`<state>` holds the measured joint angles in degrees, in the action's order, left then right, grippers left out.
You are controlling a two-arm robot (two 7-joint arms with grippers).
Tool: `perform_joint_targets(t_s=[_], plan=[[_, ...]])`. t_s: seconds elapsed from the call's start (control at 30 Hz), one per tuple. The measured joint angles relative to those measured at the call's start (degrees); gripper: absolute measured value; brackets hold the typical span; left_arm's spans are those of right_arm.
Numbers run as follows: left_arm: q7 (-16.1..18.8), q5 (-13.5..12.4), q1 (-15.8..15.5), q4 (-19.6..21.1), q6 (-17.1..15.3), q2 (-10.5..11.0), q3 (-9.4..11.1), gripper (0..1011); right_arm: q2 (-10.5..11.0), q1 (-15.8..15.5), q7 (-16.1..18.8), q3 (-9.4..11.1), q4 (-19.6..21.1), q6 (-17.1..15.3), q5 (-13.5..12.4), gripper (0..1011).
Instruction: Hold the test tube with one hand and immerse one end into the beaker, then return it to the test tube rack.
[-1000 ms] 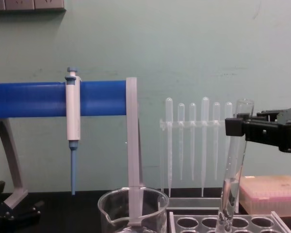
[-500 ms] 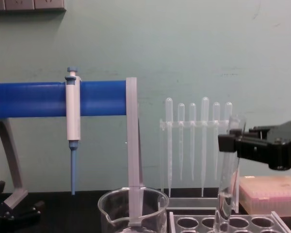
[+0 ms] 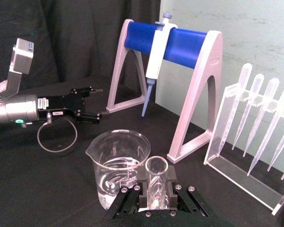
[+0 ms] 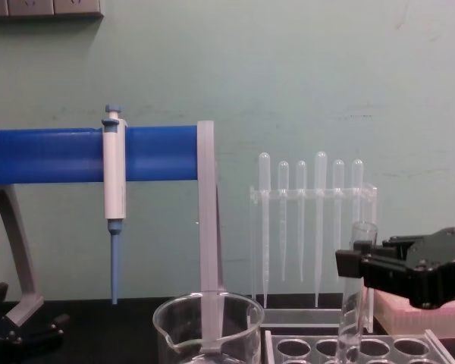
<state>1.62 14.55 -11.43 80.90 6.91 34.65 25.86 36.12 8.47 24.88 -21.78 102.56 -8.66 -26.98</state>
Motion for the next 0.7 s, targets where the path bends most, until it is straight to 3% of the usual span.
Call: perform_joint_targets(t_s=[0.7], plan=[[0.0, 0.0, 0.0, 0.0, 0.0, 0.0, 0.0, 1000, -0.7, -0.1, 0.0, 0.1, -1.0, -0.1, 0.4, 241]])
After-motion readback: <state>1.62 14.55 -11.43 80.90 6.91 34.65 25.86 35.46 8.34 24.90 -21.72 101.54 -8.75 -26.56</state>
